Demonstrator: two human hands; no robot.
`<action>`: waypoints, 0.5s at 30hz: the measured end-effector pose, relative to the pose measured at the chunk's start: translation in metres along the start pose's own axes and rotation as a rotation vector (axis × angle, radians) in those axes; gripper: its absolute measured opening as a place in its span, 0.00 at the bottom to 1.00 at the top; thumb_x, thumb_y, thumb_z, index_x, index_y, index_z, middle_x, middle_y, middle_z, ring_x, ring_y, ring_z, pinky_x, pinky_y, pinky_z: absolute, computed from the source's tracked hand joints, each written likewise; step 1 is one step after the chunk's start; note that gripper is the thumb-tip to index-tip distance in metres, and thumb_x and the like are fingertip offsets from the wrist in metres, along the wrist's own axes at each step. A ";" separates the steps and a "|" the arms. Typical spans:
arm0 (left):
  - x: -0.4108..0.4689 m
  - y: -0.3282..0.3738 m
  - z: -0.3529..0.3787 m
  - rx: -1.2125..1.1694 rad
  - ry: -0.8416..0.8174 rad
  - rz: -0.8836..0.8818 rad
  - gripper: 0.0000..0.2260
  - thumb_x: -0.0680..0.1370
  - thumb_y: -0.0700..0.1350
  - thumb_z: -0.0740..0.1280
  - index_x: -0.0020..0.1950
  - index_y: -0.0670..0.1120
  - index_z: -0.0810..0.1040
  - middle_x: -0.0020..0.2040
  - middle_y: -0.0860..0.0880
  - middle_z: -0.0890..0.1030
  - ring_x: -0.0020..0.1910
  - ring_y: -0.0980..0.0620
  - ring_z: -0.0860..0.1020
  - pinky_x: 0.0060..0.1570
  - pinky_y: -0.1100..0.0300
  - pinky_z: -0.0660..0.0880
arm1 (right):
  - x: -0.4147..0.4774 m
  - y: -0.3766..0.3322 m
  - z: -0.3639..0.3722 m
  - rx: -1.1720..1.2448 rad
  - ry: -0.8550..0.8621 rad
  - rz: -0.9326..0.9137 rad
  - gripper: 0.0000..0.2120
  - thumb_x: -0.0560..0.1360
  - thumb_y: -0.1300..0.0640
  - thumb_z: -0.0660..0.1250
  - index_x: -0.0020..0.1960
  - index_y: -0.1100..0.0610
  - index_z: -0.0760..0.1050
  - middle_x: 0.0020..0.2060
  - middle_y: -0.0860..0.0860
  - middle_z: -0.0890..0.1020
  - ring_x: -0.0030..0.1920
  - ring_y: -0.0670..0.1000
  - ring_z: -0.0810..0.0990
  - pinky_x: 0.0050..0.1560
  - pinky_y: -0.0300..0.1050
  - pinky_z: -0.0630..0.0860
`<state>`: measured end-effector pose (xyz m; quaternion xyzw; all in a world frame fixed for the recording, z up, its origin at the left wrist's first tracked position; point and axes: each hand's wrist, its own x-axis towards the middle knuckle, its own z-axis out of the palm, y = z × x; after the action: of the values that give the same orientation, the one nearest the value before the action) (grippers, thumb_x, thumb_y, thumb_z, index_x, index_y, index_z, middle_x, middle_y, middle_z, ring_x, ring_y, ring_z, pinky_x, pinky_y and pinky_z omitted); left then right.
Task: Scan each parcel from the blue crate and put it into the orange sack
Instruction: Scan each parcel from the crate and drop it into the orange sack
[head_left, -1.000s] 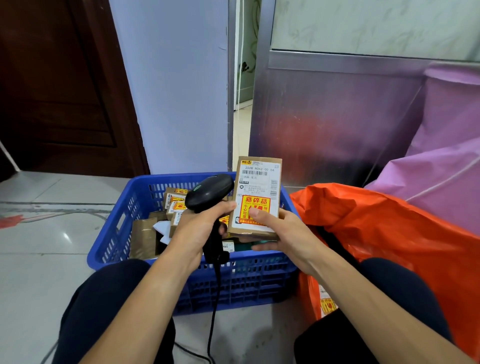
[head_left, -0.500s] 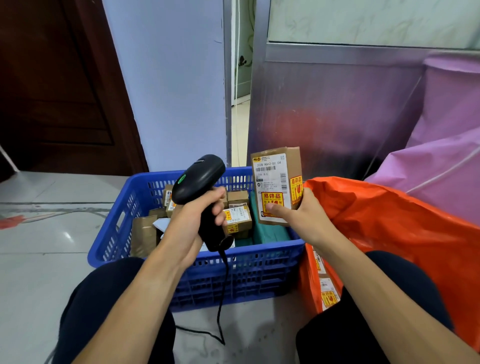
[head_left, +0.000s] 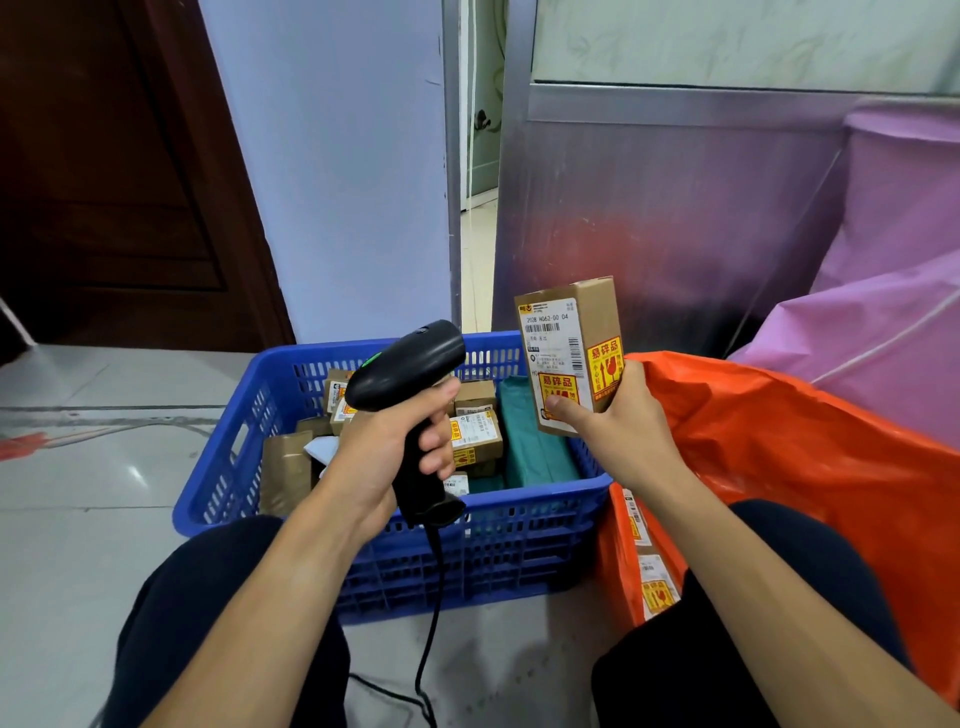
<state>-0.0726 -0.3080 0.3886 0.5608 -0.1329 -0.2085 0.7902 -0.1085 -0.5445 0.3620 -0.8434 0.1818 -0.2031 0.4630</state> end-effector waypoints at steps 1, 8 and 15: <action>0.001 -0.001 0.000 0.002 -0.012 -0.002 0.15 0.74 0.50 0.74 0.35 0.47 0.71 0.28 0.49 0.65 0.24 0.52 0.65 0.30 0.58 0.69 | 0.000 0.000 0.000 -0.001 0.003 -0.002 0.24 0.73 0.47 0.78 0.61 0.49 0.68 0.55 0.43 0.82 0.54 0.46 0.83 0.52 0.47 0.81; 0.000 -0.003 0.002 0.040 -0.014 -0.025 0.15 0.74 0.50 0.75 0.34 0.48 0.71 0.28 0.49 0.66 0.25 0.51 0.65 0.31 0.58 0.69 | -0.001 -0.001 -0.002 -0.004 0.025 -0.011 0.25 0.73 0.45 0.77 0.62 0.49 0.68 0.55 0.43 0.82 0.55 0.47 0.82 0.53 0.47 0.80; -0.002 -0.006 0.003 0.064 -0.022 -0.049 0.14 0.75 0.48 0.74 0.33 0.49 0.74 0.29 0.48 0.65 0.26 0.51 0.64 0.32 0.56 0.68 | -0.003 -0.005 -0.005 0.003 0.040 -0.016 0.25 0.74 0.47 0.77 0.63 0.51 0.68 0.56 0.44 0.82 0.55 0.47 0.82 0.47 0.39 0.76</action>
<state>-0.0767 -0.3115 0.3844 0.5866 -0.1345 -0.2297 0.7649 -0.1133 -0.5438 0.3678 -0.8400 0.1841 -0.2237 0.4588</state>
